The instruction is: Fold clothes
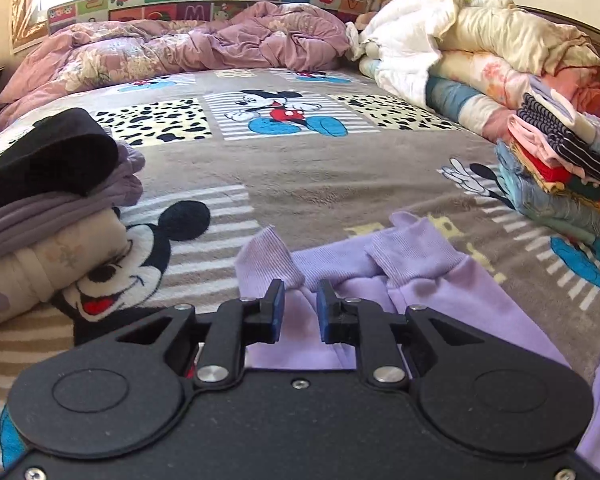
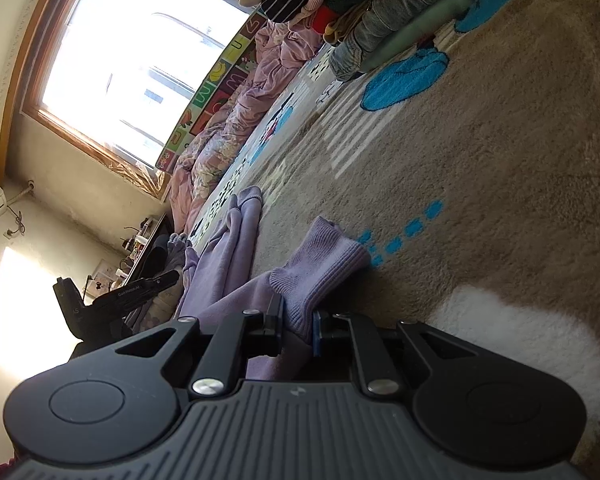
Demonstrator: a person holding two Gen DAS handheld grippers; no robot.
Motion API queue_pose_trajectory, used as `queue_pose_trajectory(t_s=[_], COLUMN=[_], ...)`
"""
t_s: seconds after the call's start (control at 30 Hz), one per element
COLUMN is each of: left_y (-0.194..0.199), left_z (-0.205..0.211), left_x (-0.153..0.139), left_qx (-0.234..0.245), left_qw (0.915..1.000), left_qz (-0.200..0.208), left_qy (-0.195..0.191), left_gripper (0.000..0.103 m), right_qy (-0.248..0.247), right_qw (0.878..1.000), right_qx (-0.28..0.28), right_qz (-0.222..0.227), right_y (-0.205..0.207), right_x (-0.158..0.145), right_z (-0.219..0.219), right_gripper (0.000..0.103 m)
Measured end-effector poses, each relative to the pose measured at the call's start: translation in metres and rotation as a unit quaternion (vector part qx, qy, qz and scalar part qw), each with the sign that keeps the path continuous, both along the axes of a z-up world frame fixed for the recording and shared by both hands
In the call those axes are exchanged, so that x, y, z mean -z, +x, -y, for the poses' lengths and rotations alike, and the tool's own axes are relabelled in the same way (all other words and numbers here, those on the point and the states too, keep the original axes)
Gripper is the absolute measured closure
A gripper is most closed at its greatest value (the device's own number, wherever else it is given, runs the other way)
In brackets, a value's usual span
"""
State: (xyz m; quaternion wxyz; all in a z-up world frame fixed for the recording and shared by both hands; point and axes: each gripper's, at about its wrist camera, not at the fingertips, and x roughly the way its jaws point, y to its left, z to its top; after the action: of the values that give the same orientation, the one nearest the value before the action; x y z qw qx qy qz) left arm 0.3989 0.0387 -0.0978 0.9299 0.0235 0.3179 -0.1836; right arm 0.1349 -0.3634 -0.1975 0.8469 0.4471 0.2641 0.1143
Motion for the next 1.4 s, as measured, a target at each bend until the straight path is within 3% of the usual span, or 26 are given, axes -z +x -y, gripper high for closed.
queue_pose_trajectory(t_s=[0.2, 0.37, 0.53, 0.63, 0.73, 0.83, 0.93, 1.03, 1.17, 1.4], left_y=[0.027, 0.032, 0.034, 0.033, 0.042, 0.056, 0.061, 0.058, 0.050, -0.015], left_z=[-0.001, 0.021, 0.020, 0.010, 0.001, 0.005, 0.020, 0.026, 0.027, 0.010], left_x=[0.020, 0.040, 0.030, 0.010, 0.002, 0.013, 0.036, 0.043, 0.029, -0.007], left_qx=[-0.020, -0.005, 0.015, 0.018, -0.012, -0.026, -0.006, -0.012, 0.001, 0.016], left_qw=[0.9985, 0.9987, 0.9979, 0.9990, 0.9992, 0.9984, 0.9971, 0.9978, 0.9977, 0.9992], left_qz=[-0.038, -0.050, -0.059, -0.040, -0.031, -0.048, -0.075, -0.064, -0.061, -0.024], left_qy=[-0.035, 0.007, 0.021, -0.002, -0.022, -0.012, 0.003, 0.011, 0.029, 0.028], left_gripper=[0.088, 0.086, 0.085, 0.085, 0.085, 0.085, 0.085, 0.085, 0.084, 0.084], right_qy=[0.002, 0.004, 0.006, 0.006, 0.007, 0.008, 0.008, 0.009, 0.008, 0.013], right_qw=[1.000, 1.000, 1.000, 1.000, 1.000, 1.000, 1.000, 1.000, 1.000, 1.000], right_qx=[0.000, 0.001, 0.001, 0.001, 0.001, 0.001, 0.001, 0.001, 0.001, 0.008], right_qz=[-0.002, -0.003, -0.004, -0.004, -0.004, -0.003, -0.004, -0.005, -0.005, -0.004], right_y=[0.001, 0.002, 0.003, 0.003, 0.004, 0.004, 0.005, 0.006, 0.007, 0.007], right_x=[0.001, 0.001, 0.002, 0.002, 0.002, 0.002, 0.002, 0.002, 0.002, 0.002], right_z=[0.000, 0.000, 0.000, 0.000, 0.000, 0.000, 0.000, 0.000, 0.000, -0.001], right_gripper=[0.088, 0.088, 0.088, 0.088, 0.088, 0.088, 0.088, 0.088, 0.088, 0.088])
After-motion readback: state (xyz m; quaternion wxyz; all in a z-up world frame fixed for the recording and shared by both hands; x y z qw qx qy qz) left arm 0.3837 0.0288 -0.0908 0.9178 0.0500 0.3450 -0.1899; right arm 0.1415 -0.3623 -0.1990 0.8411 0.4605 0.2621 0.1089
